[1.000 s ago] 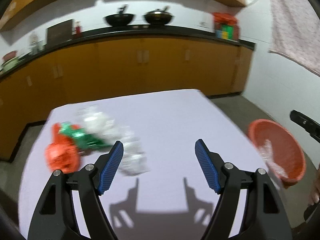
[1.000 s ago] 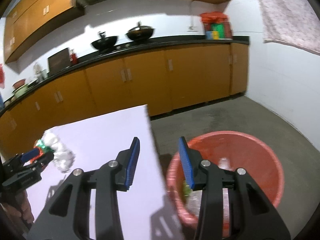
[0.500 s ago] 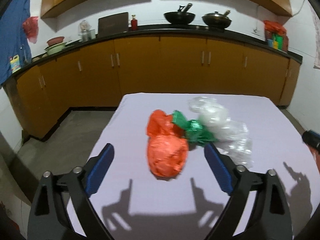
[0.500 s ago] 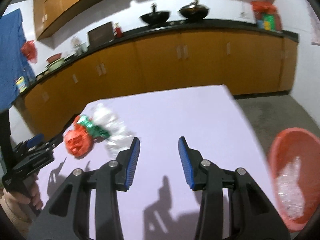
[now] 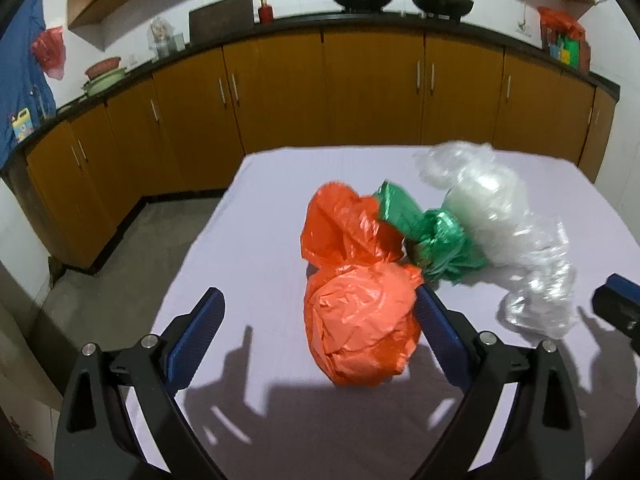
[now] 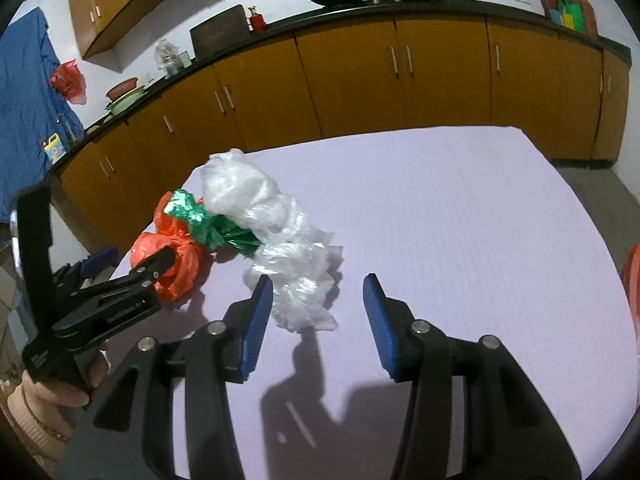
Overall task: Collect trash
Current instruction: 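Grasp the red bag with the left gripper while the right gripper grasps a clear bag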
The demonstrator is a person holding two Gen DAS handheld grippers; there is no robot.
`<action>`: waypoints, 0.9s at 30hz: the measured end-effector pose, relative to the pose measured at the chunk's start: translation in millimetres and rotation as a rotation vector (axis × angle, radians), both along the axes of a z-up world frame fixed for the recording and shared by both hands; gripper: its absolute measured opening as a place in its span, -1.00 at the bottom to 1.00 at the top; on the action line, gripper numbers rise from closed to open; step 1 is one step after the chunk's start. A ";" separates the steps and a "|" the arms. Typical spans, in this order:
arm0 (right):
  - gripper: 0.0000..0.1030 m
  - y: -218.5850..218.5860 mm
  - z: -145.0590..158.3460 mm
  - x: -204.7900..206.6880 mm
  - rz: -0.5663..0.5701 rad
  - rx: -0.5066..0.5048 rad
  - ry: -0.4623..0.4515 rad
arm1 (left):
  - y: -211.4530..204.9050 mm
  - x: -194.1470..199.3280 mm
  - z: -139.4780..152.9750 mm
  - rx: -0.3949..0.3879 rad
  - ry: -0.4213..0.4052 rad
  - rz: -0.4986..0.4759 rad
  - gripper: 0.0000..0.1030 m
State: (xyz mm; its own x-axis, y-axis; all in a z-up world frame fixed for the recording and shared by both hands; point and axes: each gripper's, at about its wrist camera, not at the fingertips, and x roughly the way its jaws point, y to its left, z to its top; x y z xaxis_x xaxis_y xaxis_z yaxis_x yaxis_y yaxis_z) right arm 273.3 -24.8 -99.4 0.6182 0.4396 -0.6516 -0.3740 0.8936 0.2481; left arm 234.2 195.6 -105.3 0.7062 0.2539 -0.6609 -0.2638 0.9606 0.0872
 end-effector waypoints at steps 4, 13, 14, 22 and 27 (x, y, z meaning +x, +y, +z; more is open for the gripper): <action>-0.08 4.8 -1.9 2.2 0.017 0.009 0.003 | 7.6 3.3 -1.4 -0.082 0.017 -0.038 0.17; -0.08 38.7 -2.3 13.2 0.062 0.002 -0.003 | 19.3 -22.3 2.3 -0.106 0.004 -0.071 -0.34; -0.08 41.2 -3.5 15.8 0.059 -0.005 0.000 | 20.4 -24.8 2.4 -0.106 0.001 -0.065 -0.34; -0.24 52.1 -16.4 28.3 0.035 -0.087 0.013 | 23.2 -33.9 7.8 -0.084 -0.016 -0.045 -0.34; -0.59 45.5 -17.6 21.7 0.040 -0.102 0.015 | 24.4 -39.1 9.0 -0.094 -0.020 -0.033 -0.34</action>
State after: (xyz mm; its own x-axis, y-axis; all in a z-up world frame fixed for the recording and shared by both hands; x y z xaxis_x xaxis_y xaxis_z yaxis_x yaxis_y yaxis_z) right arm 295.0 20.7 -116.9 0.5911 0.3951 -0.7032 -0.4072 0.8987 0.1626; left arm 195.0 220.0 -96.3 0.7268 0.1679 -0.6661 -0.2327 0.9725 -0.0088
